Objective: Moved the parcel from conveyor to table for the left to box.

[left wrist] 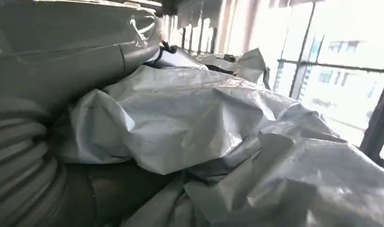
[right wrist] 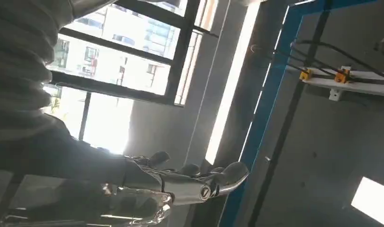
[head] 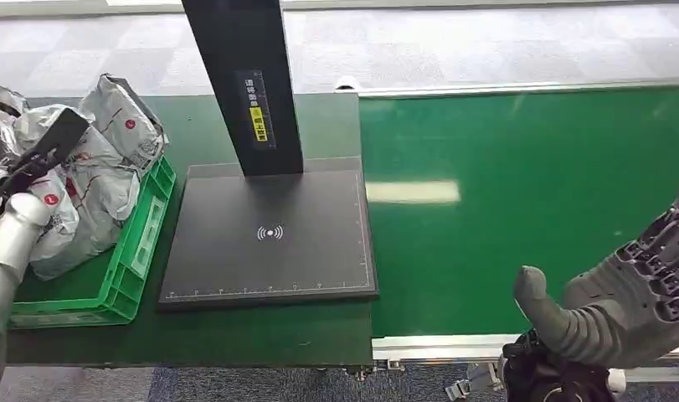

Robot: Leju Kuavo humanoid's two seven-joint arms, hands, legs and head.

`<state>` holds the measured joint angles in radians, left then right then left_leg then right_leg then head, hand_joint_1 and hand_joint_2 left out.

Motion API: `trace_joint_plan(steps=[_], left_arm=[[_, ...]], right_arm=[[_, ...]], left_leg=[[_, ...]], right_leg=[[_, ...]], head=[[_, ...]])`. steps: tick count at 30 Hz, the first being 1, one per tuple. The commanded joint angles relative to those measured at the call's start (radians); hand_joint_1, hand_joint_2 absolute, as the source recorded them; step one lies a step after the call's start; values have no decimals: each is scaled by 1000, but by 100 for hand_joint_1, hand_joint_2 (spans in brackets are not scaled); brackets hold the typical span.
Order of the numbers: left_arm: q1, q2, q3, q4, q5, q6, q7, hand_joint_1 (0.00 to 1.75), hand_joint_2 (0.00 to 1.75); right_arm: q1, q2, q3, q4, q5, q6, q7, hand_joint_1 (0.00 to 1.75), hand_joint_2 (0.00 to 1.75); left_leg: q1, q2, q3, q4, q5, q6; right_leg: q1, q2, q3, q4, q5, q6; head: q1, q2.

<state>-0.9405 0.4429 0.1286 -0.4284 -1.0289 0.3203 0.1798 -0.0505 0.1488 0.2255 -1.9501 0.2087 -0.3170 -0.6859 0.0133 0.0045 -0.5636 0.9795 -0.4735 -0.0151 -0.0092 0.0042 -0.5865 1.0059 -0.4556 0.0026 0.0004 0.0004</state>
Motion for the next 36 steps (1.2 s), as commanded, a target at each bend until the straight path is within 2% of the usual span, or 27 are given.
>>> trace_joint_plan(steps=[1,3,6,7,8,10,15,16,18,21,22,23,24,27,32,34,36], left_arm=[[-43,-61,6,72,21,-57,-26,175,175],[-37,-84,59,64,83,-107,-95,175,175],[-34,-93,58,62,82,-100,-94,175,175],[-34,-93,58,62,82,-100,-94,0,175],[-29,-125,111,38,151,-80,-176,0,175],[-31,-149,147,25,201,-60,-223,0,175],[-31,-160,180,12,247,-54,-259,0,175],[-18,-158,249,-11,351,-27,-345,0,0],[-5,-158,344,-30,506,-62,-451,0,0],[12,-160,412,-37,643,-96,-508,0,0],[27,-156,417,-53,672,-54,-550,0,0],[30,-152,416,-53,674,-56,-552,0,0],[46,-147,392,-77,659,45,-587,0,0],[62,-138,366,-108,658,140,-612,0,0],[40,-119,311,-79,654,214,-599,0,0],[40,-124,325,-92,706,191,-636,0,0],[82,-149,344,-182,809,96,-702,0,0]], right_arm=[[6,4,-51,66,8,11,-12,0,175],[10,3,-51,70,27,6,-12,0,175],[12,1,-49,68,27,7,-12,0,175],[12,1,-49,68,27,7,-12,0,175],[14,-6,-46,77,32,4,-12,0,175],[14,-16,-37,86,23,-8,-12,0,175],[17,-23,-29,88,18,-19,-12,0,175],[28,-48,-6,88,-5,-40,-12,0,175],[21,-54,-1,109,-37,-25,-12,0,175],[9,-47,-9,144,-79,8,-12,0,175],[3,-41,-14,163,-84,24,-12,0,175],[0,-40,-14,166,-83,24,-12,0,175],[-3,-37,-11,181,-76,27,-12,0,175],[-8,-38,-7,194,-81,23,-12,0,175],[-17,-33,-18,207,-82,30,-12,0,175],[-24,-31,-23,218,-80,36,-12,0,175],[-31,-27,-30,232,-80,43,-12,0,175]], left_leg=[[1,-3,1,-1,0,1],[1,-3,1,-1,0,1],[0,-3,1,-1,0,1],[1,-5,1,-1,1,1],[1,-4,0,-1,1,1],[1,-5,1,-2,1,1],[1,-6,1,-2,1,1],[1,-3,0,-1,0,1],[1,-1,1,-1,0,1],[0,0,2,-2,0,1],[0,0,2,-2,0,1],[1,0,1,-1,0,0],[1,0,2,-2,0,1],[1,0,1,-2,0,1],[1,-1,0,-1,0,1],[1,-1,0,-1,0,1],[1,-1,0,-1,0,0]], right_leg=[[1,-3,3,-2,0,0],[1,-3,3,-2,0,0],[0,-3,2,-1,0,0],[1,-5,3,-2,0,0],[1,-4,3,-1,0,0],[1,-5,4,-3,0,0],[1,-6,5,-3,0,0],[1,-3,3,-2,0,0],[1,-1,2,-2,0,0],[1,-1,3,-3,0,0],[1,0,3,-2,0,0],[1,0,2,-2,0,0],[1,0,3,-3,1,0],[1,0,2,-2,1,0],[1,-1,2,-2,0,0],[1,-1,2,-2,1,0],[1,-1,1,-1,1,0]], head=[[0,0],[0,0],[0,0],[0,0],[0,0],[0,0],[0,0],[0,0],[0,0],[0,0],[0,0],[0,0],[0,0],[0,0],[0,0],[0,0],[0,0]])
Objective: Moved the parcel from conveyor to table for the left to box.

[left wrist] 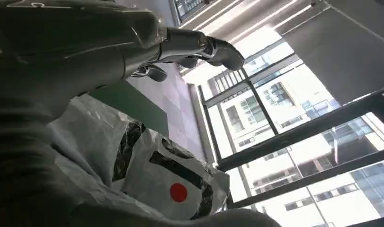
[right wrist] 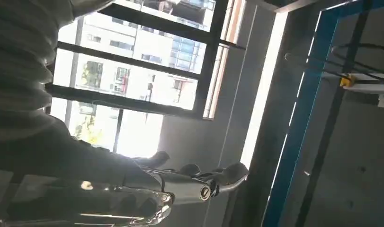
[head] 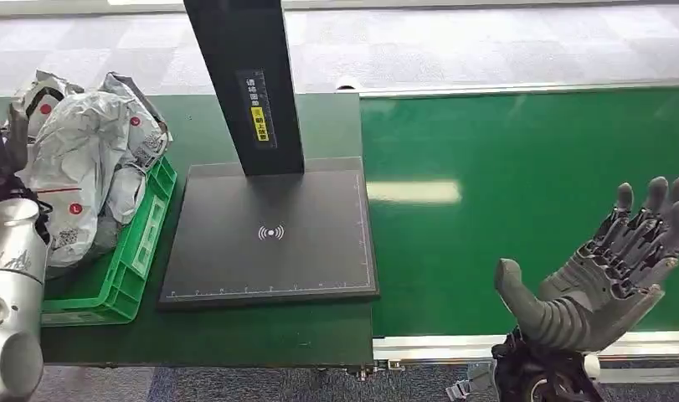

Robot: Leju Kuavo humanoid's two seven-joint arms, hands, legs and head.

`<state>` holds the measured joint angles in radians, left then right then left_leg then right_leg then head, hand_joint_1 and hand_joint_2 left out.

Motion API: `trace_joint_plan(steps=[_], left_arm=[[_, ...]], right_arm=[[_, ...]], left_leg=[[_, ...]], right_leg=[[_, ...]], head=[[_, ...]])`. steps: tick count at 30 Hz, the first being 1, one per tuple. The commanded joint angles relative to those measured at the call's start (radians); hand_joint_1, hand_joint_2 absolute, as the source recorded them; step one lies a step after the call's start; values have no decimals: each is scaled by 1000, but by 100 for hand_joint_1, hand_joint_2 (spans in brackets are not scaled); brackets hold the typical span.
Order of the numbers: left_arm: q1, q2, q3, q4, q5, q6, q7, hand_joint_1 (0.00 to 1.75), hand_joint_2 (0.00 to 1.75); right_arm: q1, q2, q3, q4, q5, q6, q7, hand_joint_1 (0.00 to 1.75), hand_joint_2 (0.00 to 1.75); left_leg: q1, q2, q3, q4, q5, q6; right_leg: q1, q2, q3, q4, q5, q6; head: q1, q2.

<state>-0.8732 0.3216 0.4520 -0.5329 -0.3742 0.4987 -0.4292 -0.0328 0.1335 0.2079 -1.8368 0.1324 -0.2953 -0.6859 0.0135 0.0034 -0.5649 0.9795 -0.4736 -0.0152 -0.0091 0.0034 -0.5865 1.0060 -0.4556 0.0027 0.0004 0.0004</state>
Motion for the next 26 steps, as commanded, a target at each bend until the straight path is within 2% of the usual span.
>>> trace_joint_plan(steps=[1,2,3,4,6,7,8,9,10,11,12,13,14,15,16,17,18,19,21,23,24,26], left_arm=[[78,-61,19,-205,252,-180,-129,0,0],[143,-91,-4,-340,326,-241,-137,0,0],[271,-152,-42,-608,348,-208,-269,0,0],[401,-204,-123,-835,347,-117,-188,0,0],[451,-202,-180,-923,352,-61,-139,0,0],[451,-202,-180,-923,352,-61,-139,0,0],[443,-181,-195,-903,368,-48,-136,0,0],[475,-193,-230,-950,301,24,-264,0,0],[526,-145,-358,-1128,131,195,-269,0,175],[592,-210,-403,-1356,-64,199,-269,0,175],[644,-266,-455,-1446,-161,199,-269,0,175],[701,-283,-624,-1574,-252,199,-269,0,175],[770,-320,-748,-1571,-293,199,-269,0,175],[823,-305,-937,-1438,-85,199,-269,0,175],[814,-288,-1073,-1257,268,42,-230,0,175],[776,-340,-1101,-1046,397,2,-191,0,175],[768,-406,-1090,-879,454,-2,-215,0,175],[766,-479,-1070,-657,511,-19,-269,0,175],[778,-504,-1068,-543,527,-58,-269,0,175],[794,-504,-1039,-429,516,-117,-269,0,175],[808,-497,-1024,-441,509,-118,-269,0,0],[837,-490,-1003,-432,497,-91,-269,0,0]], right_arm=[[-51,-10,-15,124,0,22,-12,0,175],[-50,-8,-18,130,3,23,-12,0,175],[-46,-3,-22,140,6,25,-11,0,175],[-44,0,-23,149,9,28,-12,0,175],[-43,-1,-21,150,10,30,-12,0,175],[-43,-1,-21,150,10,30,-12,0,175],[-42,0,-21,150,11,30,-12,0,175],[-42,2,-22,157,10,29,-11,0,175],[-42,0,-17,168,9,40,2,0,175],[-45,-3,-10,193,7,55,17,0,175],[-48,-1,-7,215,7,56,17,0,175],[-56,-2,4,248,5,78,26,0,175],[-57,2,8,273,4,80,25,0,175],[-48,7,8,291,8,70,22,0,175],[-30,6,11,308,-1,70,33,0,175],[-13,9,21,345,-26,85,54,0,175],[3,16,39,381,-24,93,66,0,175],[36,32,71,437,37,53,89,0,175],[64,44,98,499,55,12,80,0,175],[78,34,127,587,69,-39,110,0,175],[80,30,131,617,69,-48,100,0,175],[87,13,134,690,88,-90,110,0,175]], left_leg=[[1,0,2,-1,0,1],[1,1,2,-1,0,1],[1,-1,1,-1,0,0],[0,0,2,-2,0,1],[-1,-1,4,-4,1,2],[0,3,2,-1,-1,1],[0,1,4,-2,-2,2],[-1,-1,2,0,-1,1],[0,0,0,0,-1,0],[0,0,1,0,-2,1],[0,2,1,0,-2,0],[1,2,-2,1,-2,0],[1,-1,0,0,-3,2],[1,-3,1,0,-3,2],[0,-1,2,-1,-3,2],[-4,-9,7,-6,-1,3],[-4,-7,9,-7,-2,4],[-5,-7,11,-7,-3,3],[-5,-9,14,-10,-3,5],[-5,-6,12,-5,-7,4],[-4,-3,16,-8,-6,5],[-4,-3,13,-5,-7,4]], right_leg=[[1,0,2,-2,1,0],[1,0,2,-2,1,0],[1,-1,1,-1,0,0],[0,-1,2,-2,0,0],[-1,-1,5,-5,0,1],[0,2,1,-3,0,1],[0,1,4,-4,-1,1],[-1,-1,3,-2,-1,1],[0,1,1,-2,-1,1],[0,1,3,-3,-1,1],[0,2,1,-3,-1,1],[1,2,-2,-3,0,1],[1,-1,2,-4,-2,2],[1,-3,3,-5,-2,2],[0,-1,2,-6,-2,2],[-5,-8,9,-8,-3,3],[-4,-7,11,-10,-3,4],[-6,-6,11,-9,-3,4],[-6,-8,17,-12,-4,6],[-6,-5,14,-7,-5,7],[-5,-2,18,-11,-3,6],[-5,-2,15,-8,-5,6]], head=[[0,0],[0,0],[0,0],[0,0],[-1,0],[-2,0],[-1,0],[2,0],[1,0],[0,0],[1,0],[0,0],[0,0],[0,0],[0,0],[0,0],[-1,0],[-1,0],[0,0],[0,0],[0,0],[-1,0]])
